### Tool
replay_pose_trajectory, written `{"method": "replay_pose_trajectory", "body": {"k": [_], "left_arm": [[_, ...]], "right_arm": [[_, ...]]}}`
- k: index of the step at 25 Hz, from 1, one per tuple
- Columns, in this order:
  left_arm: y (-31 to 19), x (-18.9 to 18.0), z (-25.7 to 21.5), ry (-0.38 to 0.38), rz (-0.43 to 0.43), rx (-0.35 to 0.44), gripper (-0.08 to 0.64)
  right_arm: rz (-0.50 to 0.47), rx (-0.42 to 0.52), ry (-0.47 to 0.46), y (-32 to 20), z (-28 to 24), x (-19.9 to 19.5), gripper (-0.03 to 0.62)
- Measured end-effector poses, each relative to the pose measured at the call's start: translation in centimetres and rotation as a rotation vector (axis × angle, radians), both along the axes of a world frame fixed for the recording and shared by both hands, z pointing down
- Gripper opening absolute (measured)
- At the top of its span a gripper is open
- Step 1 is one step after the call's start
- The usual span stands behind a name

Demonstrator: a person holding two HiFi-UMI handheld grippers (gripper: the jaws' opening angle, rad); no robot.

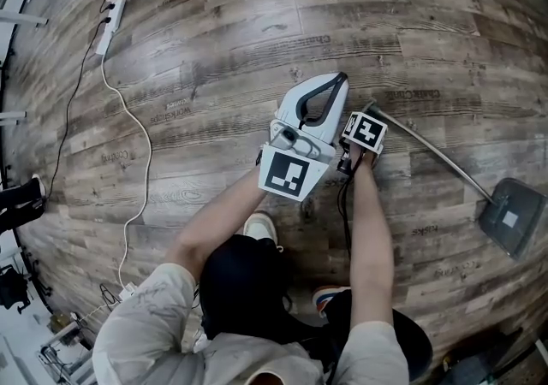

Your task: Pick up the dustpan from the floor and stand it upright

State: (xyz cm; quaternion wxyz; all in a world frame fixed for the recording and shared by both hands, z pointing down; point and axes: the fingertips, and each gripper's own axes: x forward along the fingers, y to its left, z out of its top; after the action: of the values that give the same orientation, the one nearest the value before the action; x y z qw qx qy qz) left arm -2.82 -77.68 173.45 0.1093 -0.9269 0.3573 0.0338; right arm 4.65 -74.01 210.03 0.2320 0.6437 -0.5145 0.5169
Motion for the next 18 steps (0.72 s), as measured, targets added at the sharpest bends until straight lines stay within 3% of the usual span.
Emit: {"method": "replay_pose_trajectory", "body": {"k": [4, 5, 9, 18], "left_arm": [[0.6, -1.3, -1.5, 0.002, 0.002, 0.006, 0.020], [0.8, -1.6, -1.9, 0.001, 0.003, 0.010, 0.020], [1.4, -2.2, -2.6, 0.001, 0.000, 0.016, 0.020], [2.4, -1.4, -5.5, 0.017, 0.002, 0.017, 0.020]], "right_arm": [[-0.018, -0.030, 0.053, 0.5, -1.0, -0.9, 0.122], [-0.009, -0.038, 0.054, 0.6, -1.2, -1.1, 0.083], [0.026, -0.063, 0.011, 2.0, -1.8, -1.6, 0.078], [0.015, 0.051, -0.028, 2.1, -9.1, -1.3, 0.078]]}}
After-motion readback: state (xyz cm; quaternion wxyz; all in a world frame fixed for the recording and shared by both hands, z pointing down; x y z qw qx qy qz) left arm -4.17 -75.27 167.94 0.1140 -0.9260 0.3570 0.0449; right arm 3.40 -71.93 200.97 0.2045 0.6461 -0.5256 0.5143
